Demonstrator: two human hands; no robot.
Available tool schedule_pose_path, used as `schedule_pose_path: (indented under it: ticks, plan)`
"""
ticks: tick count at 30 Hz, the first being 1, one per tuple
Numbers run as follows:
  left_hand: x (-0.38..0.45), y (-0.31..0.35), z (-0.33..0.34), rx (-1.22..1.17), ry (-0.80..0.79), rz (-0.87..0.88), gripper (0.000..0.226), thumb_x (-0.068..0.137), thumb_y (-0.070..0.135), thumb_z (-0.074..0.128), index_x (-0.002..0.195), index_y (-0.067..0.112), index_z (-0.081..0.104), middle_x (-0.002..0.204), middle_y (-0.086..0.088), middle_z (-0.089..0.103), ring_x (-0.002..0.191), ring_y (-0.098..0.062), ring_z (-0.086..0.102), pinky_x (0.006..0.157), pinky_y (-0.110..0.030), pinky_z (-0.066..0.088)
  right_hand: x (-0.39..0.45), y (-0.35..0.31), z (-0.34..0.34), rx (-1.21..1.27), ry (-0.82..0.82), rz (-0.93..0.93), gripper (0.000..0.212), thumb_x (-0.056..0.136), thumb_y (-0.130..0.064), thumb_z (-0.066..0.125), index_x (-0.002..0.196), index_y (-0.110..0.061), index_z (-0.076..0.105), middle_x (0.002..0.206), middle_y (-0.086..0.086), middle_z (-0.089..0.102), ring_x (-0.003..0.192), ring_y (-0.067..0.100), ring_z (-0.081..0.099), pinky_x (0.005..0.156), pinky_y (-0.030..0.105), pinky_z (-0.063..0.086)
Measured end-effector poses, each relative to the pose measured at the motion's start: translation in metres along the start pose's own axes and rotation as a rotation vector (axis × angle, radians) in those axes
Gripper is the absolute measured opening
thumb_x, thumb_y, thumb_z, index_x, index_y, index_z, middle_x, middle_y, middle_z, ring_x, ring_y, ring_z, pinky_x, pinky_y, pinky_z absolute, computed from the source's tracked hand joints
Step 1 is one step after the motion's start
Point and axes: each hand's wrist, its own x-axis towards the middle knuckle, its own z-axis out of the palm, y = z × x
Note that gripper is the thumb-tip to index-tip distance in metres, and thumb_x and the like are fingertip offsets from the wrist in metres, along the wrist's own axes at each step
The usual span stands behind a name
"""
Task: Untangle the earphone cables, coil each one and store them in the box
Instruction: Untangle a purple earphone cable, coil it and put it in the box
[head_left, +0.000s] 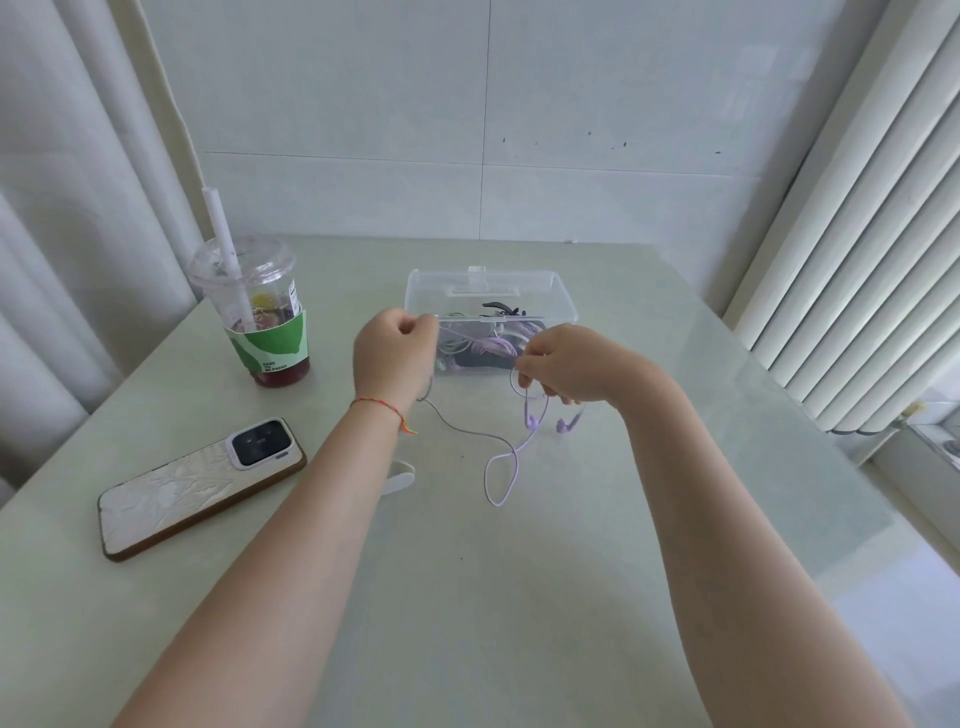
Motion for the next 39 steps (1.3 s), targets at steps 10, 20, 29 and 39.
schedule_pose_path:
  ticks: [10, 20, 29, 39]
  plan:
    - [0.01, -0.006, -0.002, -0.331, 0.25, -0.177, 0.013, 0.093, 0.012, 0.033, 0.087, 0.011, 0.044, 0.061, -0.005, 0.052, 0.033, -0.017, 0.054, 0.039, -0.024, 0.042, -0.001, 0.017, -0.011, -0.1, 0.109, 0.191, 0.021, 0.094, -0.018, 0.045, 0.095, -0.002, 0.058, 0.079, 0.006, 0.05, 0.058, 0.02, 0.045, 0.048, 0.03, 0.038]
    - [-0.009, 0.021, -0.002, -0.465, -0.416, -0.055, 0.019, 0.095, 0.012, 0.053, 0.078, 0.012, 0.062, 0.05, 0.001, 0.024, 0.039, -0.012, 0.016, 0.04, -0.013, 0.015, -0.003, 0.001, -0.008, 0.291, 0.153, -0.125, 0.037, 0.088, -0.029, 0.067, 0.123, -0.023, 0.058, 0.119, -0.008, 0.058, 0.11, 0.01, 0.057, 0.09, 0.025, 0.046]
    - [-0.003, 0.02, -0.005, -0.603, -0.136, -0.101, 0.019, 0.095, 0.012, 0.05, 0.076, 0.013, 0.054, 0.044, 0.007, 0.032, 0.035, -0.009, 0.021, 0.04, -0.015, 0.015, -0.004, -0.001, -0.006, 0.307, 0.17, -0.167, 0.01, 0.089, -0.016, 0.064, 0.084, -0.01, 0.07, 0.071, 0.003, 0.072, 0.059, 0.014, 0.066, 0.072, 0.036, 0.053]
    - [0.002, 0.008, -0.009, -0.179, 0.005, -0.025, 0.017, 0.086, 0.02, 0.056, 0.095, 0.026, 0.069, 0.095, 0.007, 0.069, 0.091, -0.012, 0.064, 0.084, -0.027, 0.049, -0.004, 0.0, -0.009, 0.317, 0.213, -0.17, 0.011, 0.087, -0.02, 0.067, 0.08, -0.014, 0.072, 0.07, 0.002, 0.071, 0.056, 0.012, 0.061, 0.062, 0.032, 0.048]
